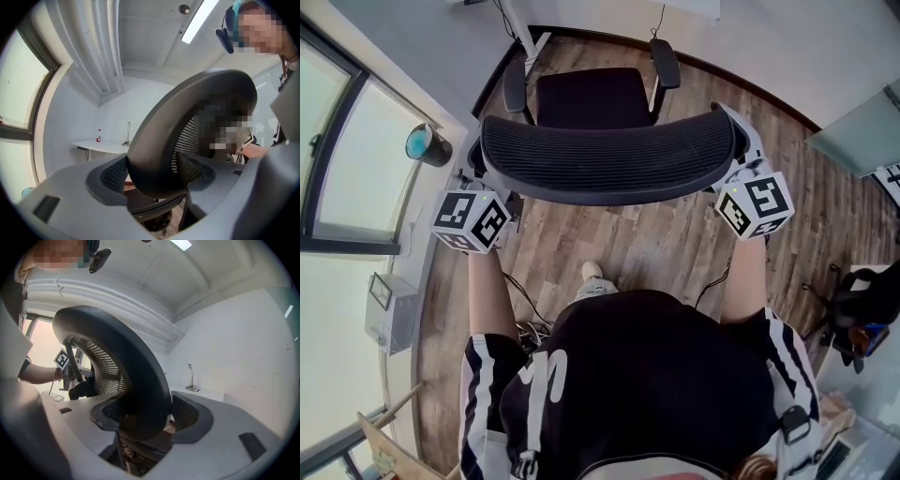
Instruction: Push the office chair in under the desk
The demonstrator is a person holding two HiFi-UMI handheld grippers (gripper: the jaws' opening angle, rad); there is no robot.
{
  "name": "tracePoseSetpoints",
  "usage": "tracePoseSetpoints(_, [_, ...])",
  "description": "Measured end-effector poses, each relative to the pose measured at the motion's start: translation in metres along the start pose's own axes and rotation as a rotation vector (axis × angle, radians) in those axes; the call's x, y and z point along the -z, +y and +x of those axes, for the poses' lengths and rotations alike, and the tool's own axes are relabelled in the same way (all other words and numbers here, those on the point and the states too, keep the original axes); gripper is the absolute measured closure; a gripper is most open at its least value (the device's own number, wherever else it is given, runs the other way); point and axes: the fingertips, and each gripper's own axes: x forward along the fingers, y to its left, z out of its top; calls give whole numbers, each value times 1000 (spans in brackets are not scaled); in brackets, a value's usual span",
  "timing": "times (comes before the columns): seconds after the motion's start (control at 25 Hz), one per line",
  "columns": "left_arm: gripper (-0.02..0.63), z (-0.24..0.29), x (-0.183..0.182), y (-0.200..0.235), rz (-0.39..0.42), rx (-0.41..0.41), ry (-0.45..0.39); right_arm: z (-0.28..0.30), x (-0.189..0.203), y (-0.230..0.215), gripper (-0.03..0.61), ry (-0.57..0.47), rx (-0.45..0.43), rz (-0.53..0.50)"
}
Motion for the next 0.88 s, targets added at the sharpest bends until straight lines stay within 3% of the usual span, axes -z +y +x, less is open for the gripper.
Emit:
tracePoseSetpoints(0.52, [287, 9, -4, 46, 7, 63, 4, 33, -2, 19, 314, 1, 58, 4])
tracePoseSetpoints(0.88, [287, 17, -7, 53, 10, 89, 1, 39, -3, 17, 313, -3, 99, 10])
